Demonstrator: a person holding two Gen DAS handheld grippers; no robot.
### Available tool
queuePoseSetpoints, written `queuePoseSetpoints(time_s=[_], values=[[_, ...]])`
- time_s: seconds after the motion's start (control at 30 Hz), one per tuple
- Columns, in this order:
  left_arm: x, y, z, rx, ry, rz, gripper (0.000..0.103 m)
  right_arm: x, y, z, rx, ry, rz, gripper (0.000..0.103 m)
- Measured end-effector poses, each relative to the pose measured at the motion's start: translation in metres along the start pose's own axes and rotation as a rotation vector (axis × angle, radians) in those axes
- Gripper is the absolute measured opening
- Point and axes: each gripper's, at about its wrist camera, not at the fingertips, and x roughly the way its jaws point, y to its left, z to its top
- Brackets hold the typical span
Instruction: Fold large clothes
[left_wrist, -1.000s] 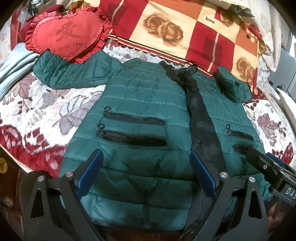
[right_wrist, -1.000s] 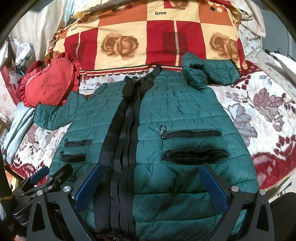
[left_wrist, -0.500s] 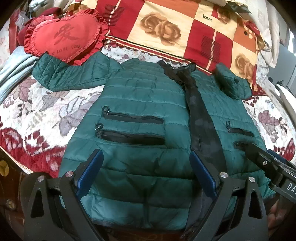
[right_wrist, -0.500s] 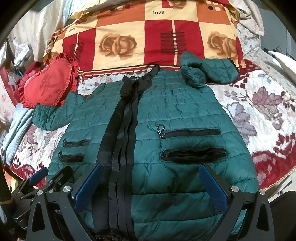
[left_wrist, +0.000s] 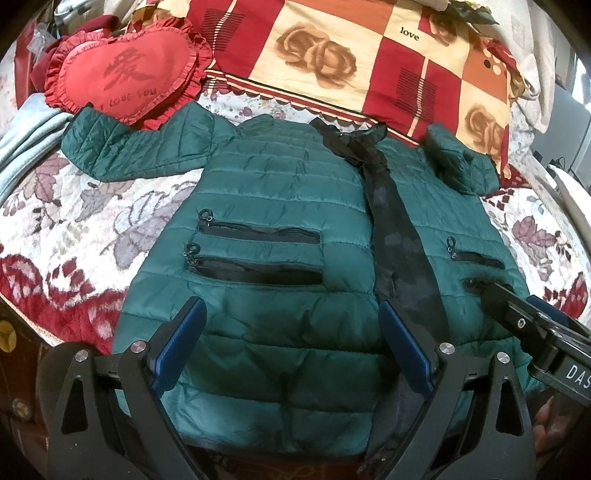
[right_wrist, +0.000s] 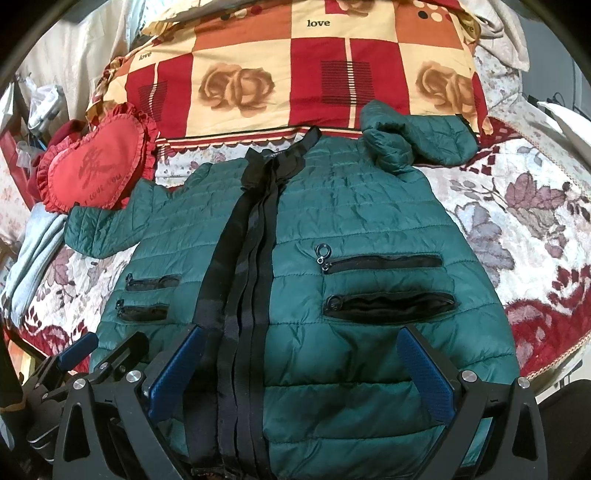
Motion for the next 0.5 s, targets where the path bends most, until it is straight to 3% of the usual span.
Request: queuePoseSetpoints(time_s=[0.5], values=[[0.0037, 0.0008, -0.005, 0.003, 0.005, 0.008, 0.094, 0.0044, -0.0012, -0.0027, 0.007, 0.009, 0.001, 0.103]])
